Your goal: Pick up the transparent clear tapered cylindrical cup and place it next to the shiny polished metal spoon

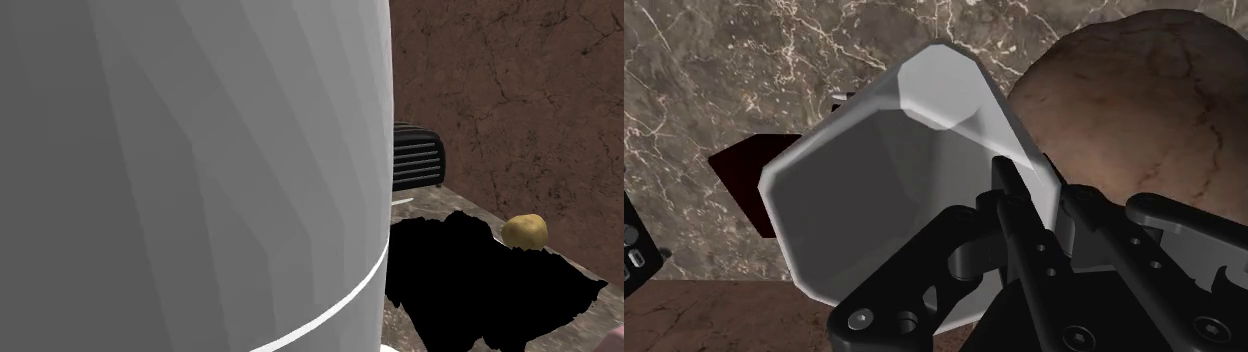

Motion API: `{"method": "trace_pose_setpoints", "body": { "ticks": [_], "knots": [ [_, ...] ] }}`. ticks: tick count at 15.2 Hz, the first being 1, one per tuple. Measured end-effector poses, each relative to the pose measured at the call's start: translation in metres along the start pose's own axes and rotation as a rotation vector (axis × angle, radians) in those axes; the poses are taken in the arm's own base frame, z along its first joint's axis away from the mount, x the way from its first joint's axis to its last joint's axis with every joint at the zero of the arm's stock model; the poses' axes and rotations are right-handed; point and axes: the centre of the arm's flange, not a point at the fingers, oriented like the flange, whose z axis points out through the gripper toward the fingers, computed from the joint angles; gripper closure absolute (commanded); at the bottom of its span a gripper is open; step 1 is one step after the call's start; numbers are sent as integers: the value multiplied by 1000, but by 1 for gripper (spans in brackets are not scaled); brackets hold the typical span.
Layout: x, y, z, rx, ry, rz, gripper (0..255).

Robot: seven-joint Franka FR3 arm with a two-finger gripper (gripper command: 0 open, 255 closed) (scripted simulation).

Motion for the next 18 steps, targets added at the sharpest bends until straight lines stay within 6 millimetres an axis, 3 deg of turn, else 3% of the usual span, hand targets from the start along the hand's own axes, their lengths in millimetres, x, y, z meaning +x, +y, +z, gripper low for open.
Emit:
{"method": "trace_pose_setpoints", "body": {
  "ticks": [11,18],
  "knots": [
    [-25,-138,3,-11,-1,7,255],
    [-64,-216,30,-128,-134,-2,255]
  ]
}}
